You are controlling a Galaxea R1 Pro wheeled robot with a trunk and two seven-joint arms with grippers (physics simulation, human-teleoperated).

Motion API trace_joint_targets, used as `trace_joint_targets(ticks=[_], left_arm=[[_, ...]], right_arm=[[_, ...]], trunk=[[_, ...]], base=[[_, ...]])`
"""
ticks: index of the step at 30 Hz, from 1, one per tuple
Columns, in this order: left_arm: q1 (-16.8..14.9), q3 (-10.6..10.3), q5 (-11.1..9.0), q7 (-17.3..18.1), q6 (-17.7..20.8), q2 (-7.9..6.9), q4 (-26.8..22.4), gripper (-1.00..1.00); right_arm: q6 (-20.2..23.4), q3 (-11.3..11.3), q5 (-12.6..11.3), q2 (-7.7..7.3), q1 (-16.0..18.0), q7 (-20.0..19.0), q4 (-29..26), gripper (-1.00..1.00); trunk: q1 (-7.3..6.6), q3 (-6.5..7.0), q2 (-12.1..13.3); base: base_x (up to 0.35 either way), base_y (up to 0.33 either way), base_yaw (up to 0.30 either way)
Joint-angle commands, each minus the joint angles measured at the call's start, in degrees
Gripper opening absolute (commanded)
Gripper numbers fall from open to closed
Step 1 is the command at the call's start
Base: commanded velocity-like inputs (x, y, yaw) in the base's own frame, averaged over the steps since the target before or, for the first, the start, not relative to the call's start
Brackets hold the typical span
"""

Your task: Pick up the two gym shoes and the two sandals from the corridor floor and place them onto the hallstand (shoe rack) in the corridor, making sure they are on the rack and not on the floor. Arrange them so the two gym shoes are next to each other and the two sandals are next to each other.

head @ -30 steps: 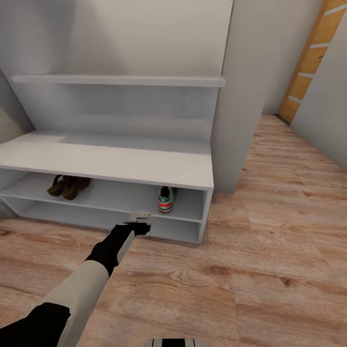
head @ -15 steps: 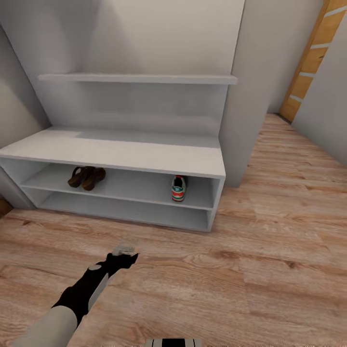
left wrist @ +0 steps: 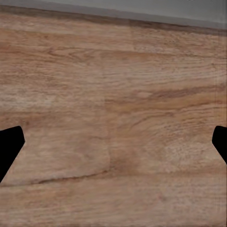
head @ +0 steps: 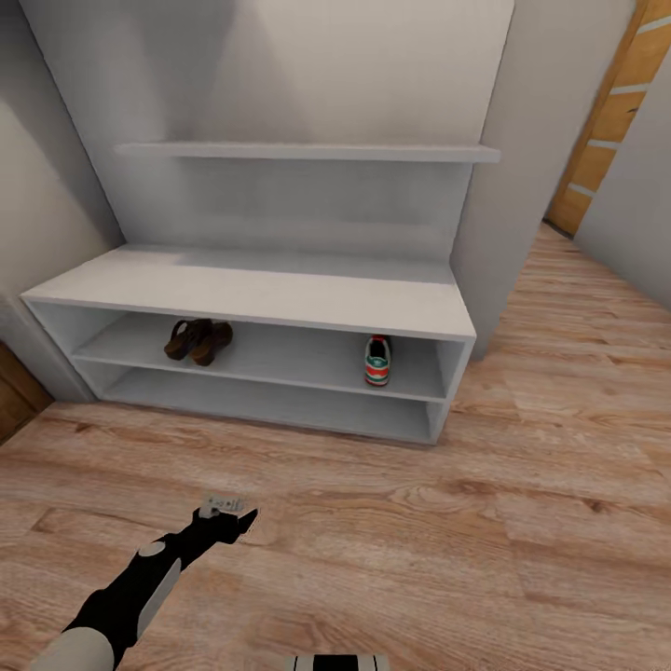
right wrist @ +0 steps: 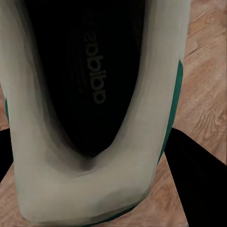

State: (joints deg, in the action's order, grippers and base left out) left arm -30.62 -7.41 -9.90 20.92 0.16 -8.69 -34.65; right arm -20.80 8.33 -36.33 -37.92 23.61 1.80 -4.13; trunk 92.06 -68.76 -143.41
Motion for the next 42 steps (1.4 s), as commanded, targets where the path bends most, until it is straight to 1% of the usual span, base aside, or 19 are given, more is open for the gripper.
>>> trace_joint_targets(ticks=[1,7,11,13,17,20,24,30,35,42], left_arm=[[0.0,-0.3,-0.9,0.0,0.1,-0.18,0.0,1.00],[0.0,-0.3,-1.7,0.0,0.0,-0.34,0.0,1.00],[0.0,-0.4,-1.9,0.3,0.0,-0.30,0.0,1.00],[0.0,-0.4,-1.9,1.2,0.1,-0.29,0.0,1.00],[0.0,-0.3,-1.8,4.3,0.2,-0.35,0.0,1.00],[0.0,-0.3,-1.9,5.5,0.2,-0.36,0.0,1.00],[0.0,0.7,-1.9,6.7,0.3,-0.37,0.0,1.00],[0.2,1.2,-1.9,6.9,0.1,-0.37,0.0,1.00],[0.2,1.3,-1.9,6.9,0.1,-0.37,0.0,1.00],[0.2,1.3,-1.9,6.8,0.1,-0.30,0.0,1.00]], right_arm=[[-0.1,0.5,0.5,0.05,0.0,0.2,0.0,-1.00],[-0.1,0.5,0.5,0.11,0.0,0.2,0.1,-1.00],[-0.1,0.5,0.5,0.12,0.0,0.2,0.1,-1.00],[-0.1,0.5,0.5,0.14,0.0,0.2,0.1,-1.00],[-0.1,0.5,0.5,0.15,0.0,0.2,0.1,-1.00],[-0.1,0.5,0.5,0.16,0.0,0.2,0.2,-1.00],[-0.1,0.5,0.5,0.17,0.0,0.2,0.2,-1.00],[-0.1,0.5,0.5,0.17,0.0,0.2,0.2,-1.00],[-0.1,0.5,0.5,0.19,0.0,0.2,0.2,-1.00],[-0.1,0.5,0.5,0.16,0.0,0.2,0.2,-1.00]], trunk=[[-0.02,-0.04,0.0],[-0.02,-0.04,0.0],[-0.02,-0.04,0.0],[-0.02,-0.04,0.0],[-0.02,-0.04,0.0],[-0.02,-0.04,0.0],[-0.02,-0.04,0.0],[-0.02,-0.04,0.0],[-0.02,-0.04,0.0],[-0.02,-0.04,0.0]], base=[[-0.073,0.332,0.000],[-0.034,0.332,0.000],[-0.007,0.332,0.000],[-0.003,0.332,0.000],[-0.001,0.332,0.000],[0.000,0.332,0.000],[0.000,0.332,-0.071],[-0.109,0.299,-0.228],[-0.252,0.235,-0.043],[-0.263,0.225,-0.223]])
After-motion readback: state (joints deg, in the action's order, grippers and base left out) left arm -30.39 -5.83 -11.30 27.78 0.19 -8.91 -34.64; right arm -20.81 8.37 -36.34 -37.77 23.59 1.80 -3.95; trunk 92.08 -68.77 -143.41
